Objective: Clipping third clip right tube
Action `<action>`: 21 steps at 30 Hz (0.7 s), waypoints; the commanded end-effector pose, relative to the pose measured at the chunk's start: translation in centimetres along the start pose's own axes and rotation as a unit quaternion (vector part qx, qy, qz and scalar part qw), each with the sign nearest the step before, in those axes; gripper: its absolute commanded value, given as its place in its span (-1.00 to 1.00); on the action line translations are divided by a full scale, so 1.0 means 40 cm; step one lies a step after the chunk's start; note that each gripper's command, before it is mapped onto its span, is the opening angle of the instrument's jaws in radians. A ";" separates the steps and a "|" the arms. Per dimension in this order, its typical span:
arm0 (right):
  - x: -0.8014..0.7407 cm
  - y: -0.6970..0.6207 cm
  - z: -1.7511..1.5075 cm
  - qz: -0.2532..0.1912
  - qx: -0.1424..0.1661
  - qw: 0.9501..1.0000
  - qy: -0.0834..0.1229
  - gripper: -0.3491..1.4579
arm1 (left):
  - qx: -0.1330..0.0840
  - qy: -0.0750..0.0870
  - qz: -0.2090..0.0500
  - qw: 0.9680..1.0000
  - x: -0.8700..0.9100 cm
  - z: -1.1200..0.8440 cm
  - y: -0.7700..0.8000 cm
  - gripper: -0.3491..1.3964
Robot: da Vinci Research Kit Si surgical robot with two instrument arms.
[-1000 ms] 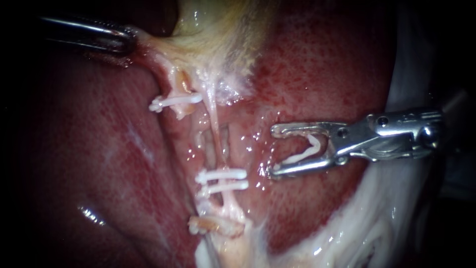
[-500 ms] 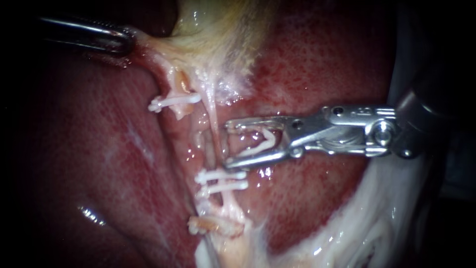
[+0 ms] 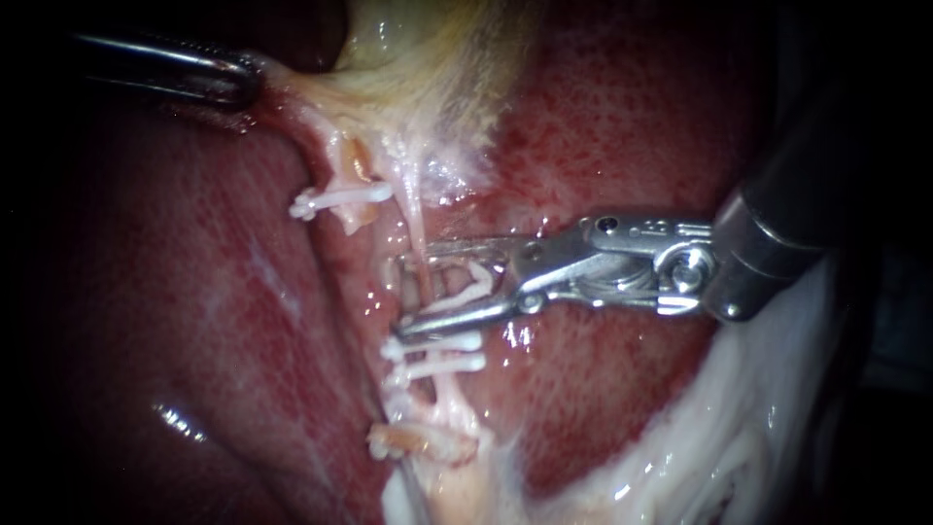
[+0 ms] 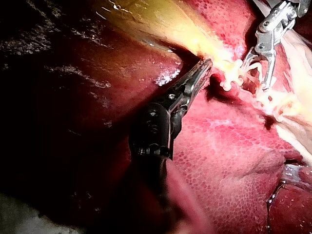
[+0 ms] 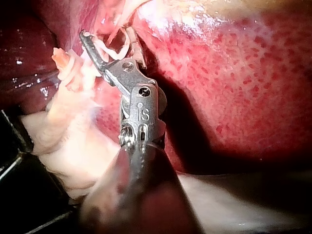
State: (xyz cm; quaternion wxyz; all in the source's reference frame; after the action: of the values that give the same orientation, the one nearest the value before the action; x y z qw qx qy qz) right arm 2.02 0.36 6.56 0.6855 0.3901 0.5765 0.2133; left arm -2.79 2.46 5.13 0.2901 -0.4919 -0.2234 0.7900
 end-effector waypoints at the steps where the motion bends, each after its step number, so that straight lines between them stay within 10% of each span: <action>1: 0.0009 -0.0002 0.0000 0.003 0.005 1.000 0.008 -0.06 | 0.000 0.000 0.000 1.000 0.0000 -0.0001 0.0000 -1.00; 21: 0.0126 -0.0033 -0.0003 0.056 0.080 0.991 0.092 -0.10 | 0.001 0.000 0.000 1.000 0.0002 0.0000 -0.0001 -1.00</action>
State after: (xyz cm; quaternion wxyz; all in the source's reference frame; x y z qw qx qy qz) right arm 2.10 0.67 6.14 0.5828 0.4537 0.6297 0.2407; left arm -2.79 2.46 5.13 0.2910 -0.4916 -0.2223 0.7901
